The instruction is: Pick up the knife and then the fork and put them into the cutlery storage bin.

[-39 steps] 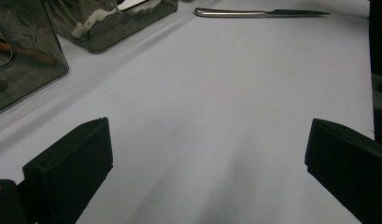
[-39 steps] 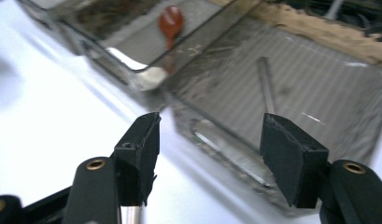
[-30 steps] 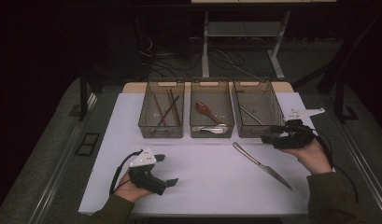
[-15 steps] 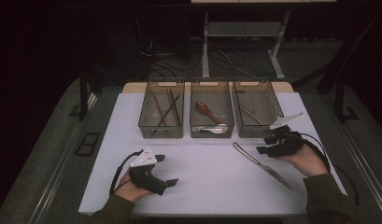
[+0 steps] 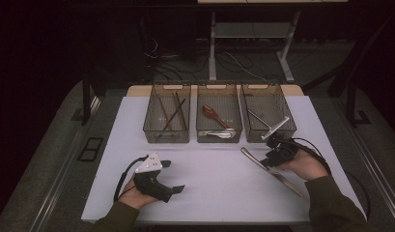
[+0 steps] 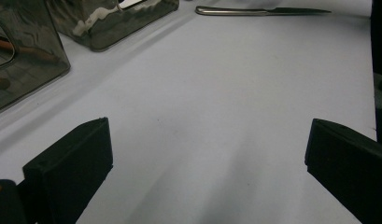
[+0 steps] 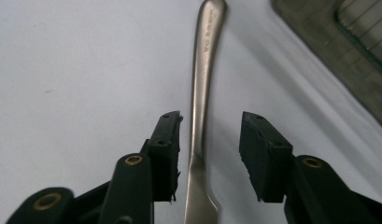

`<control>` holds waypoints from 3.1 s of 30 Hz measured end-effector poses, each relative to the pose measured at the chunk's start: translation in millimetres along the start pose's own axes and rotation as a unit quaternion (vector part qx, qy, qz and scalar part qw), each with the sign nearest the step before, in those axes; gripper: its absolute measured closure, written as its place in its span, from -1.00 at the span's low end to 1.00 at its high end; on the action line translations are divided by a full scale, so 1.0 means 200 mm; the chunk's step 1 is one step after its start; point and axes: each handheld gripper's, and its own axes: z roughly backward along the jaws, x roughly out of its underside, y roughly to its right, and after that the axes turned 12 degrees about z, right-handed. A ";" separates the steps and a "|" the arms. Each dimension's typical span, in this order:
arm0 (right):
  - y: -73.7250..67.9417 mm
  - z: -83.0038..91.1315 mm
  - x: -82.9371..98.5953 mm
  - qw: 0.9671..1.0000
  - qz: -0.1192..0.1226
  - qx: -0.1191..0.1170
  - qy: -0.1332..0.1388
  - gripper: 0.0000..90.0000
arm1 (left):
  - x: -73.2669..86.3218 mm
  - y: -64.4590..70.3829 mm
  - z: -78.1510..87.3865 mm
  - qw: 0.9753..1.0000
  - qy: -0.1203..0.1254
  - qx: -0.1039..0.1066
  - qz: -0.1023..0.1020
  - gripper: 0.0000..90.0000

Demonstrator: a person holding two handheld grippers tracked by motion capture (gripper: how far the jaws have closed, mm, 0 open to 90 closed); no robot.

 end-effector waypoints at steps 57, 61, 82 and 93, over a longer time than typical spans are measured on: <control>-0.01 -0.07 -0.09 0.995 0.052 0.025 -0.083 0.77 | 0.00 0.01 0.00 1.000 0.001 0.001 -0.001 -1.00; 0.01 -0.02 -0.07 0.998 0.031 0.031 -0.047 0.77 | 0.00 0.01 0.00 1.000 0.000 0.001 -0.002 -1.00; 0.09 0.17 0.09 0.992 -0.018 0.033 0.118 0.77 | 0.00 0.01 0.00 1.000 0.002 0.000 -0.002 -1.00; 0.14 0.24 0.16 0.973 -0.058 0.048 0.219 0.77 | 0.00 0.01 0.00 1.000 0.002 0.000 -0.002 -1.00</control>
